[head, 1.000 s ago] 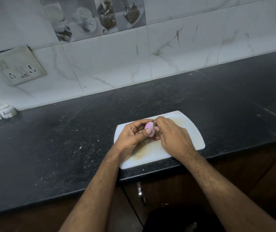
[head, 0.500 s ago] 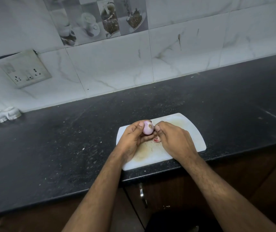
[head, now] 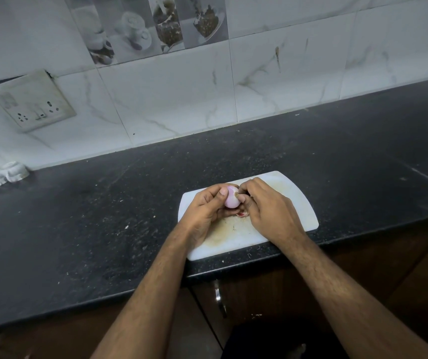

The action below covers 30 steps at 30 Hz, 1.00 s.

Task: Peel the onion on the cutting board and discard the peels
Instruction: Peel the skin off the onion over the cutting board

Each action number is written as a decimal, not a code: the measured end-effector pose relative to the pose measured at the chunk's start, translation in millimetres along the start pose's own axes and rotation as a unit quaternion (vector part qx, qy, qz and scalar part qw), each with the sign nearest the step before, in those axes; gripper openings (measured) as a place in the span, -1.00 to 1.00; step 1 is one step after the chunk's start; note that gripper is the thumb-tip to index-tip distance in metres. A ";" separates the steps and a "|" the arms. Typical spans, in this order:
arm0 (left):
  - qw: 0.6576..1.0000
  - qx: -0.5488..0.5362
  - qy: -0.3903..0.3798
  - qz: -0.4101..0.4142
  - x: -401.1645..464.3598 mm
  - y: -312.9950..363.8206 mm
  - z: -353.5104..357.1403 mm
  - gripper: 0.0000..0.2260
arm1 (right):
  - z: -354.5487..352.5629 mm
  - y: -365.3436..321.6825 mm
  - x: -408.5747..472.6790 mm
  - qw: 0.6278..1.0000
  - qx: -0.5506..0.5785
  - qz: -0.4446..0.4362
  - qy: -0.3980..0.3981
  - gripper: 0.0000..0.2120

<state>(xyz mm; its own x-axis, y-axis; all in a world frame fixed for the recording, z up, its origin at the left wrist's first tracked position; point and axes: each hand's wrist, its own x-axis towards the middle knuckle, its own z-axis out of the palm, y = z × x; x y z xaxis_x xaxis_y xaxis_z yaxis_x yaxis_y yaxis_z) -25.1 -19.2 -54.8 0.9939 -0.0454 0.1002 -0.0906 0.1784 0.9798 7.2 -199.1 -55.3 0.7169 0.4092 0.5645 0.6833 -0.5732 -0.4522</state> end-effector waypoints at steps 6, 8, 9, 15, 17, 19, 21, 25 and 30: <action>1.000 -0.005 -0.001 0.006 -0.9 0.5 0.6 -0.64 | -1.5 1.0 0.4 0.999 0.033 0.014 0.006 -0.93; 1.000 -0.005 -0.005 0.006 -1.5 1.0 1.0 -0.67 | -0.9 2.8 0.0 0.999 0.046 0.007 0.011 -0.97; 1.000 -0.004 -0.009 0.007 -2.0 1.3 1.3 -0.68 | -0.4 3.8 0.1 0.999 0.048 0.004 0.013 -0.98; 0.999 0.000 -0.034 0.009 -3.5 2.7 1.7 -0.70 | 0.7 6.1 -0.2 1.000 0.010 -0.022 0.012 -0.90; 0.999 -0.002 -0.035 0.006 -3.4 2.1 0.6 -0.70 | 1.1 5.2 0.0 1.000 -0.021 -0.020 0.004 -0.89; 0.999 -0.001 -0.034 0.003 -3.1 1.7 1.3 -0.70 | 0.8 4.6 1.4 0.998 -0.051 -0.018 -0.008 -0.88; 1.000 -0.003 -0.024 -0.003 -2.9 1.7 2.1 -0.68 | -0.2 3.8 2.6 0.997 -0.065 -0.024 -0.023 -0.85; 0.998 -0.056 0.040 -0.016 -1.1 2.0 -0.9 -0.66 | 1.4 -3.7 -1.2 0.988 -0.096 -0.085 -0.080 -0.81; 0.997 -0.060 0.049 -0.017 -1.1 2.6 2.2 -0.67 | -2.5 -2.3 -1.7 0.998 -0.037 0.000 -0.048 -0.88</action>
<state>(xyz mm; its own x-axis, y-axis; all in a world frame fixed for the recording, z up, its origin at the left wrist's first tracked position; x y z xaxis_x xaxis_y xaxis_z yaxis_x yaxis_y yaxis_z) -26.6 -20.8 -52.0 0.9982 0.0410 0.0440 -0.0542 0.2958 0.9537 4.0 -200.3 -53.5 0.7291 0.4738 0.4940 0.6740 -0.6226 -0.3976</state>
